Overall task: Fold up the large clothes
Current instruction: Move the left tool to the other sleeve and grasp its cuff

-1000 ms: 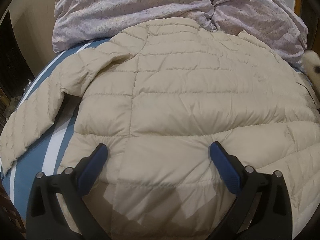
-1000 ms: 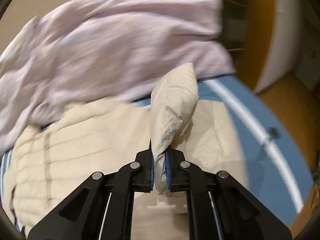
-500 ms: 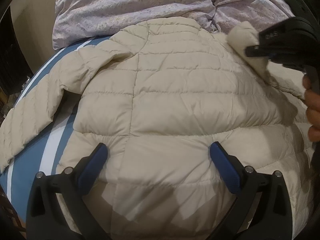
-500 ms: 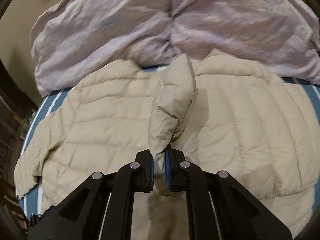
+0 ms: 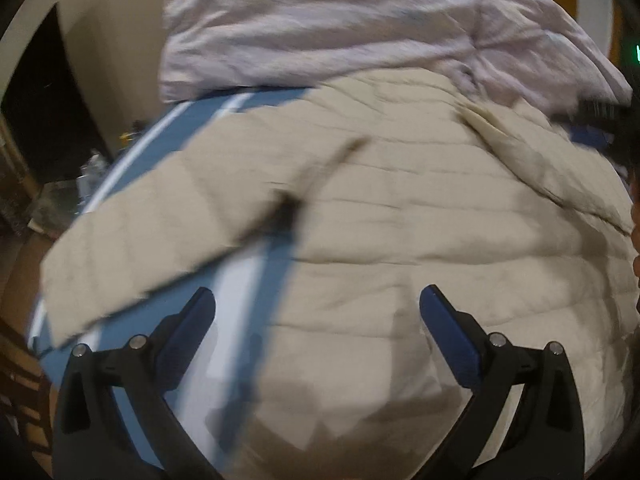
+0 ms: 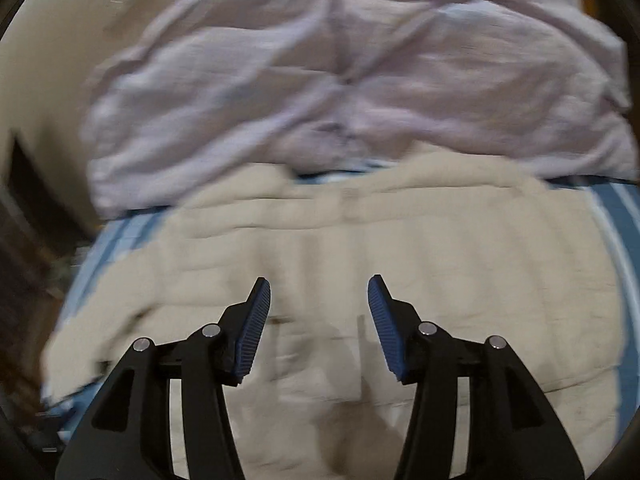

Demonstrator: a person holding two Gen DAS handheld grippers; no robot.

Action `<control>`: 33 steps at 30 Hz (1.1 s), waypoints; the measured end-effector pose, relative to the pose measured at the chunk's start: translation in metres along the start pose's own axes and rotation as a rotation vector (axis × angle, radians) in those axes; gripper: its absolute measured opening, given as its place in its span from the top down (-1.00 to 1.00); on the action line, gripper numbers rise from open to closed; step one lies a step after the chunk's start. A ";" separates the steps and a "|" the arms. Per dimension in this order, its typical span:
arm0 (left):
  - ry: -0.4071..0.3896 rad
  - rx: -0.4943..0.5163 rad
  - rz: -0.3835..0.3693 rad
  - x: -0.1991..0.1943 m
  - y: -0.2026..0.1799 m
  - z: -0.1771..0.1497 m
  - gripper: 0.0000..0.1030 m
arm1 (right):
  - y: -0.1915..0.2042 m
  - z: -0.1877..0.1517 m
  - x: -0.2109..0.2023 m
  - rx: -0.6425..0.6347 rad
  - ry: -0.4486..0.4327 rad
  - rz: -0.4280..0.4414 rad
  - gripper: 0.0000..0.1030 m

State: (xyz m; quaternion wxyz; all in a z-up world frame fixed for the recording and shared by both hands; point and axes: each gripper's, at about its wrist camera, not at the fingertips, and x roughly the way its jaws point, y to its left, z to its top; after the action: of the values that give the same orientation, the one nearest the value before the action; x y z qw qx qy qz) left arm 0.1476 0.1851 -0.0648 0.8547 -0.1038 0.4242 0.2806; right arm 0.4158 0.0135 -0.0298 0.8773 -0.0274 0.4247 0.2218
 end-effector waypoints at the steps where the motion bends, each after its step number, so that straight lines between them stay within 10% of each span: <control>1: 0.000 -0.015 0.021 -0.002 0.011 0.001 -0.96 | -0.002 -0.002 0.008 -0.001 0.019 -0.027 -0.03; 12: 0.067 -0.196 0.142 -0.008 0.118 0.009 -0.96 | 0.041 -0.029 0.048 -0.122 0.117 -0.113 -0.61; 25: 0.131 -0.378 0.251 -0.007 0.223 -0.001 -0.96 | 0.022 -0.030 0.025 -0.047 0.162 -0.049 -0.75; 33: 0.176 -0.490 0.232 0.006 0.249 -0.023 -0.60 | 0.020 -0.037 0.014 -0.058 0.152 -0.025 -0.75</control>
State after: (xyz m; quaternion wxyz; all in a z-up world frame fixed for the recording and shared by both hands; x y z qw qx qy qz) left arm -0.0064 0.3824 -0.0691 0.7260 -0.2819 0.4256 0.4606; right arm 0.3883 0.0278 -0.0611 0.8441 -0.0746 0.4831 0.2203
